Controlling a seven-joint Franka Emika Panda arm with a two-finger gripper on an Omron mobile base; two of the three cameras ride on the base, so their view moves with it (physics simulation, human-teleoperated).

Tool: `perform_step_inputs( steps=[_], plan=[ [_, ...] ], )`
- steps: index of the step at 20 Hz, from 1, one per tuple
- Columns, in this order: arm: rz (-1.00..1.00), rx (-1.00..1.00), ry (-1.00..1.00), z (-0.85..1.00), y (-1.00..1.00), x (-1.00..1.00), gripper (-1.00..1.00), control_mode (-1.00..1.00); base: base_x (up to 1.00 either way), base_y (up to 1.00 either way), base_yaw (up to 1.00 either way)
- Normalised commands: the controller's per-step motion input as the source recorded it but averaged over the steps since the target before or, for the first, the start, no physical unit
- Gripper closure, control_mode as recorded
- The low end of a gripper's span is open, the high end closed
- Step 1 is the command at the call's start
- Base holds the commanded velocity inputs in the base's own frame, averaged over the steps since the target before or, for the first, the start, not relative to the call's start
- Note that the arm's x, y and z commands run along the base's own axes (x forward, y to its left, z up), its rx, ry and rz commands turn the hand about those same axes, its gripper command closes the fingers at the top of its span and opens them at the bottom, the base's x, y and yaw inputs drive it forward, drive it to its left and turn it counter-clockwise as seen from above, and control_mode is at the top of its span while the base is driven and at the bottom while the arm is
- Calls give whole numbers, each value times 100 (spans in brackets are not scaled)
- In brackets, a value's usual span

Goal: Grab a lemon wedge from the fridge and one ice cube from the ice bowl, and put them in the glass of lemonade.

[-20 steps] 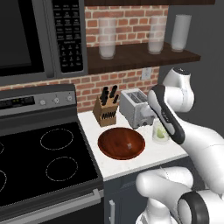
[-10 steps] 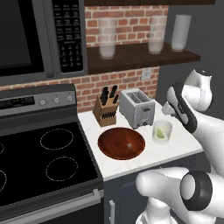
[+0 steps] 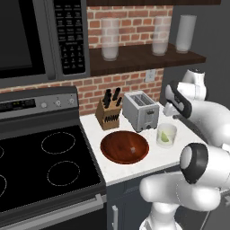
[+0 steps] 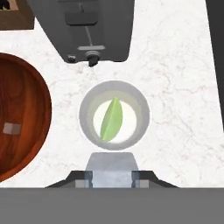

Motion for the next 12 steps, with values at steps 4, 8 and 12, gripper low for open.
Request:
perform_step_inputs(
  steps=[4, 8, 12],
  plan=[
    [-3, -3, 7, -22, 4, 23, 100, -100, 0, 0, 0],
    [0, 0, 0, -27, 0, 2, 100, -100, 0, 0, 0],
    [0, 0, 0, -25, 0, 0, 100, -100, 0, 0, 0]
  ],
)
